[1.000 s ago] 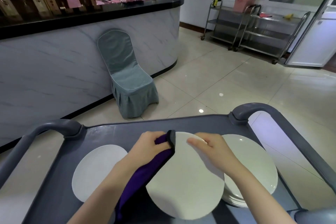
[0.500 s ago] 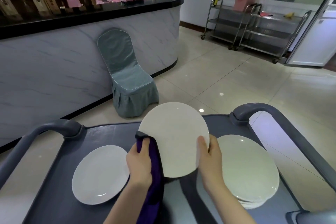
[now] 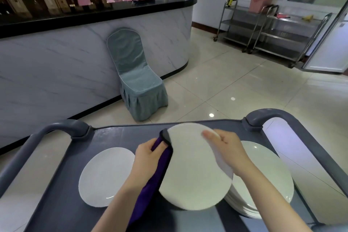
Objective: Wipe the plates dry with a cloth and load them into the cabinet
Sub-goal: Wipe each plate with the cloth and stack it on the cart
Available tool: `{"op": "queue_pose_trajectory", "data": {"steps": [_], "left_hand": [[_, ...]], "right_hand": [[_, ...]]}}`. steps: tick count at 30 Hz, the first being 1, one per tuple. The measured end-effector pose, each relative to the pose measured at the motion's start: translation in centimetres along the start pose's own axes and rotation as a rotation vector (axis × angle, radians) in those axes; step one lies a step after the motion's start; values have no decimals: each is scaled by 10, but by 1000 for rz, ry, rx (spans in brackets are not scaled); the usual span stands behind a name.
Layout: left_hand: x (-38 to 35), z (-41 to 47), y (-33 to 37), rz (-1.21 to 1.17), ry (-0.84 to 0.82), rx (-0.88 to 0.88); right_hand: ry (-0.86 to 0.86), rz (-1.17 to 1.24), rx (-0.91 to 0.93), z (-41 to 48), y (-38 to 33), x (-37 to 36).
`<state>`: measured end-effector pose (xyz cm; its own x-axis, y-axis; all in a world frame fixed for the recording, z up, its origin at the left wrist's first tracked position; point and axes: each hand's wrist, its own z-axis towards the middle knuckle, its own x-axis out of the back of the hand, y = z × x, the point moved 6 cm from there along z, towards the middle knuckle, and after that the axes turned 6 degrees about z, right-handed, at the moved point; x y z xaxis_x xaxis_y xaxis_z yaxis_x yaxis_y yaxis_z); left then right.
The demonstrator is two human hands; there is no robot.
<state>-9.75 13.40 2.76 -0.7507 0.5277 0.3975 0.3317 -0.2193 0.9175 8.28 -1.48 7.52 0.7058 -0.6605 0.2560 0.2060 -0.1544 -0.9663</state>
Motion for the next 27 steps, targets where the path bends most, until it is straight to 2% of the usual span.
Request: {"op": "queue_pose_trajectory", "data": {"steps": [3, 5, 8, 10, 12, 14, 18, 20, 23, 27], "left_hand": [[-4, -10, -20, -151, 75, 175], [2, -1, -11, -93, 62, 123], [11, 17, 24, 146, -34, -102], [2, 23, 45, 295, -167, -276], [-8, 20, 51, 349, -287, -366], [-5, 17, 41, 262, -231, -295], [1, -6, -12, -168, 92, 165], [-3, -14, -25, -189, 151, 264], [6, -5, -11, -79, 81, 118], [-8, 8, 29, 200, -274, -221]], "right_hand": [[207, 301, -142, -11, 20, 6], [206, 226, -148, -16, 23, 7], [61, 82, -65, -11, 6, 3], [-113, -94, 8, -8, -10, -13], [-242, -230, 87, -9, -18, -27], [-206, -198, 104, -5, -19, -19], [169, 206, -70, -3, 5, 6], [204, 193, -87, -6, 11, 5], [26, 9, -27, -3, 4, 1], [-311, -239, 86, -5, -13, -30]]}}
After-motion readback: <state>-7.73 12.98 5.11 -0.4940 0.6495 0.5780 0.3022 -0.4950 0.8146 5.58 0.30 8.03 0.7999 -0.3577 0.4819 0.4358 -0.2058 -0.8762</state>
